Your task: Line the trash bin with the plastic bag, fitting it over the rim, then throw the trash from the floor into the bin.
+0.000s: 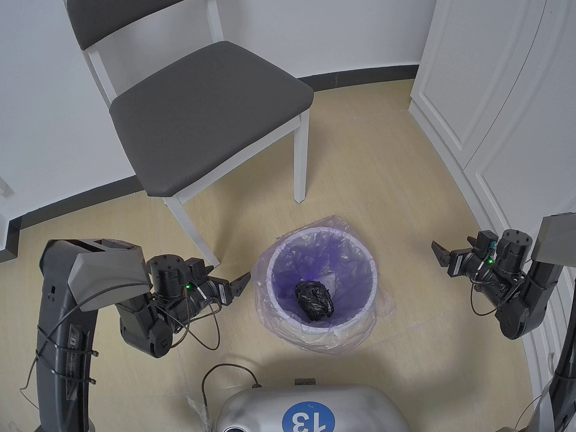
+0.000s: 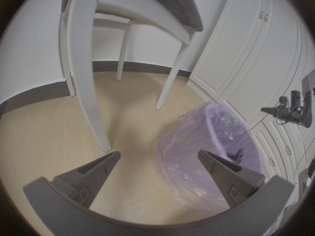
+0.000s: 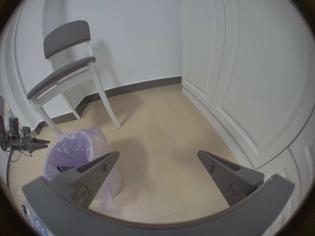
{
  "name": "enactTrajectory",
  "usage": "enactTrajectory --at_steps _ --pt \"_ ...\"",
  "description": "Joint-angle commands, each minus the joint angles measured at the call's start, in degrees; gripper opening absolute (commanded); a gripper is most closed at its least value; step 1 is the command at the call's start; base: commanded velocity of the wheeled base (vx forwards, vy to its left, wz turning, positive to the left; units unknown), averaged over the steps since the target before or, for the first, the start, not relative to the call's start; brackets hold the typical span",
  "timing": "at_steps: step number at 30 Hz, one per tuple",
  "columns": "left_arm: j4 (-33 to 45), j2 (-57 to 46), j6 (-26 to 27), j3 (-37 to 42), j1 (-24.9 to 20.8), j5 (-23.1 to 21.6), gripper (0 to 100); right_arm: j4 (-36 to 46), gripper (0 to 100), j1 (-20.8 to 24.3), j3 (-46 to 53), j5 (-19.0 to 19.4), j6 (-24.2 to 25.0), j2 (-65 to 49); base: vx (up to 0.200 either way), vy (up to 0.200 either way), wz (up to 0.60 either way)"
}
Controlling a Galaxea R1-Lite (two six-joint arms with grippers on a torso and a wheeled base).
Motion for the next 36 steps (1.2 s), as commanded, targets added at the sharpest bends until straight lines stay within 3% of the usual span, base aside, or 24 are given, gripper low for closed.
enactTrajectory --at_steps 1,8,11,13,14,17,20,24,33,36 --pt "2.65 5.00 0.03 -4.55 0.73 -0.17 100 -1.02 100 1.22 0.22 -0.12 0.00 -3.22 0.000 0.000 0.00" --pt "17.94 6.75 0.11 -20.02 -0.59 -4.83 100 -1.02 100 3.68 -0.22 -0.03 -0.18 -3.30 0.000 0.000 0.00" --pt "27.26 8.25 2.13 -28.46 -1.55 -4.83 100 -1.02 100 4.12 -0.13 0.41 -0.26 -3.30 0.000 0.000 0.00" --pt "29.10 8.69 3.28 -29.95 -1.64 -4.74 100 -1.02 100 4.12 -0.05 0.59 -0.26 -3.30 0.000 0.000 0.00" --pt "35.17 10.62 8.55 -35.40 -1.73 -3.95 100 -1.02 100 4.56 -0.13 0.67 -0.26 -3.04 0.000 0.000 0.00" --pt "43.69 14.31 13.65 -44.72 -1.73 -0.35 100 -1.02 100 4.82 0.13 0.76 -0.44 -2.86 0.000 0.000 0.00" --pt "53.18 19.23 15.58 -56.23 -1.47 4.40 100 -1.02 100 4.82 0.31 0.85 -0.88 -2.60 0.000 0.000 0.00" --pt "61.36 23.54 16.81 -66.15 -0.76 5.72 100 -1.02 100 4.82 0.57 1.64 -1.05 -2.25 0.000 0.000 0.00" --pt "62.68 21.34 16.02 -66.15 -0.59 5.54 100 -1.02 100 5.44 -0.57 2.26 -1.23 0.39 0.000 0.000 0.00" --pt "60.92 15.28 15.85 -58.61 -0.15 5.01 100 -1.02 100 5.79 -0.40 2.26 -1.32 -0.14 0.000 0.000 0.00"
